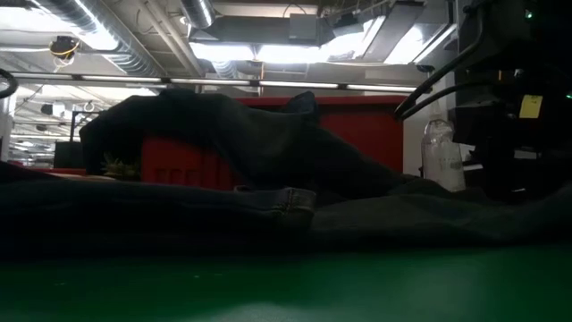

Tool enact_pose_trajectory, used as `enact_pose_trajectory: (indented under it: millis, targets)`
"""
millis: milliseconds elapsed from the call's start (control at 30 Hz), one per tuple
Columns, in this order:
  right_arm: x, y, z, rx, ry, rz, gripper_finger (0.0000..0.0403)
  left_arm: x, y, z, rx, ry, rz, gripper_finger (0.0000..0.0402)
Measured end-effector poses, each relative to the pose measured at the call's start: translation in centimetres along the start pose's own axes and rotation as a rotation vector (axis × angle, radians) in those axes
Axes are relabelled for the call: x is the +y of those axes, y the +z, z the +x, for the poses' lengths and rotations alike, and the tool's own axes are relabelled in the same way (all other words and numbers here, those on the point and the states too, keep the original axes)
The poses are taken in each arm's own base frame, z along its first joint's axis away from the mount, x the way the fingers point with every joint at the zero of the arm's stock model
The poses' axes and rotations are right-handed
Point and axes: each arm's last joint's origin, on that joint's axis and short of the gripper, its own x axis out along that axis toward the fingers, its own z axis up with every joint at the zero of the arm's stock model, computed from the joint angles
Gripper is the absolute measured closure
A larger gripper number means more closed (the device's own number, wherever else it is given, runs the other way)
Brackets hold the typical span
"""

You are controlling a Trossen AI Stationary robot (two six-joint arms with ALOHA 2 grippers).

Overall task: Fold laundry
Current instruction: Fold the dark blue jeans

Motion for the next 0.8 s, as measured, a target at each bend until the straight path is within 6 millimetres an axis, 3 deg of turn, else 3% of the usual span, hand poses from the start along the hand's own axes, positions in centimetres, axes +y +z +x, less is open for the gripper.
enact_pose_trajectory:
  millis: [567, 800]
  targets:
    - [0.0, 0.1, 0.0, -0.004, -0.004, 0.001, 0.0217, -0.1, 0.1, -0.4, -0.051, -0.112, 0.008, 0.0238]
    - [0.0, 0.1, 0.0, -0.004, -0.004, 0.001, 0.0217, -0.2, 0.3, -0.9, -0.105, -0.175, 0.028, 0.0269]
